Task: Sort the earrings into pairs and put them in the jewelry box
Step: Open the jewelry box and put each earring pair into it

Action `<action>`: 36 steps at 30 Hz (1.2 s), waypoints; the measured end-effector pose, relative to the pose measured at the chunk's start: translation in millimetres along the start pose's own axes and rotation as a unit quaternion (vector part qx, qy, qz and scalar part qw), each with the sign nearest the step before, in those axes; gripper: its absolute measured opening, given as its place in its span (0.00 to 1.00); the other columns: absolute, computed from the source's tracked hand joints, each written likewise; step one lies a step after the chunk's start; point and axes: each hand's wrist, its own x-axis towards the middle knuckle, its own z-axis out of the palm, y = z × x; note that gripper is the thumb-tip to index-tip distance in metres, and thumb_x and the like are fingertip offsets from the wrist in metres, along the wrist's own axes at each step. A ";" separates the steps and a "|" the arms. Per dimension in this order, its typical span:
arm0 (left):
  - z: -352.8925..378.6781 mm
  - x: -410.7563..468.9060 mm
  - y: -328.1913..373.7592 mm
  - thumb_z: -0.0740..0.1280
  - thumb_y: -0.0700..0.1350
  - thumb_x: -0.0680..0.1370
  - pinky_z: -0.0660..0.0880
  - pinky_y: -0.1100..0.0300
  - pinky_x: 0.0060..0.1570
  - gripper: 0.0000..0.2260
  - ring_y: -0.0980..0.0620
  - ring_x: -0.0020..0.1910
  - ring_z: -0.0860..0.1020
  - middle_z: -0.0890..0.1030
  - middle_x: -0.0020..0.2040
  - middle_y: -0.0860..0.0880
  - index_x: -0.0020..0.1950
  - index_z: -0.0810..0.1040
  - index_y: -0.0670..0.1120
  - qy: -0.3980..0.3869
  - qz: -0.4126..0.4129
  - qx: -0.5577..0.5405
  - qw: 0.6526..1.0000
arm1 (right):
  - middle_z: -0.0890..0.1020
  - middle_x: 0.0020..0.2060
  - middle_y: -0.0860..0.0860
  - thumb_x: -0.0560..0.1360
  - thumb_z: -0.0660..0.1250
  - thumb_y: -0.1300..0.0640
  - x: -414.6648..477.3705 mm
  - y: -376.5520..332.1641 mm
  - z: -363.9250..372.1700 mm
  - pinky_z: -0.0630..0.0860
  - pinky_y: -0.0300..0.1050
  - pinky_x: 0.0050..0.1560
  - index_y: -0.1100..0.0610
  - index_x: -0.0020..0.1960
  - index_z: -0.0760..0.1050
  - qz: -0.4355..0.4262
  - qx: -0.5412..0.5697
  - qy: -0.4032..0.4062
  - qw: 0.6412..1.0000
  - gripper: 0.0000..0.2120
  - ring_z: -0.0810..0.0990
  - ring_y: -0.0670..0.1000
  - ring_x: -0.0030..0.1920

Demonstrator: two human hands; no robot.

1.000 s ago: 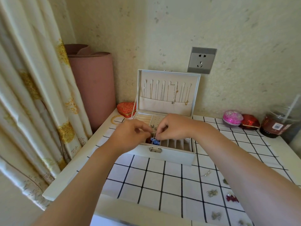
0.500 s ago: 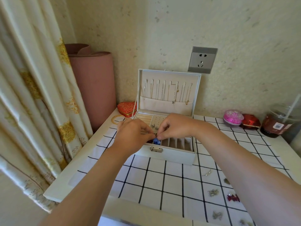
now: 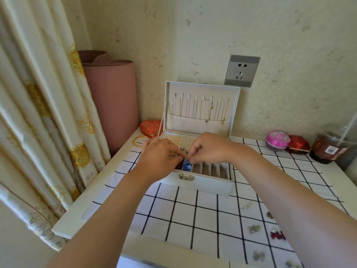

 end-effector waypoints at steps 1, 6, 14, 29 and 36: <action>-0.9 -1.1 -0.8 0.68 0.51 0.77 0.56 0.56 0.64 0.05 0.55 0.60 0.69 0.79 0.54 0.59 0.48 0.83 0.61 0.001 0.001 -0.013 1.000 | 0.82 0.42 0.37 0.73 0.75 0.54 0.3 -0.6 0.1 0.73 0.38 0.47 0.47 0.46 0.86 0.000 -0.012 -0.003 1.000 0.04 0.79 0.38 0.47; 2.3 -5.4 -1.1 0.69 0.50 0.77 0.60 0.49 0.68 0.07 0.55 0.58 0.70 0.79 0.51 0.60 0.48 0.84 0.62 -0.023 0.037 -0.034 0.998 | 0.86 0.46 0.41 0.75 0.69 0.54 -0.5 -0.9 -2.5 0.79 0.44 0.54 0.47 0.47 0.86 0.008 -0.038 -0.015 0.999 0.08 0.82 0.42 0.50; -1.2 -0.6 4.4 0.67 0.46 0.75 0.67 0.48 0.64 0.10 0.54 0.56 0.73 0.80 0.50 0.60 0.41 0.81 0.63 0.009 0.010 -0.072 0.997 | 0.79 0.31 0.34 0.75 0.63 0.61 -9.0 -9.4 -2.9 0.68 0.31 0.35 0.47 0.47 0.86 -0.015 -0.056 0.002 0.998 0.15 0.76 0.33 0.33; -10.4 -18.2 6.3 0.66 0.48 0.75 0.69 0.53 0.62 0.09 0.57 0.57 0.73 0.80 0.51 0.61 0.46 0.85 0.58 -0.028 0.028 -0.125 0.991 | 0.77 0.41 0.35 0.76 0.63 0.60 -25.8 -9.8 0.1 0.69 0.34 0.40 0.44 0.53 0.84 -0.009 -0.027 0.026 0.999 0.15 0.77 0.39 0.44; -21.7 -35.0 39.9 0.67 0.46 0.77 0.74 0.62 0.50 0.08 0.60 0.48 0.76 0.80 0.50 0.60 0.50 0.81 0.58 -0.012 0.020 -0.166 0.986 | 0.82 0.47 0.40 0.76 0.64 0.58 -79.2 -1.5 -6.8 0.71 0.34 0.43 0.40 0.47 0.82 0.000 0.019 0.079 0.997 0.14 0.79 0.38 0.46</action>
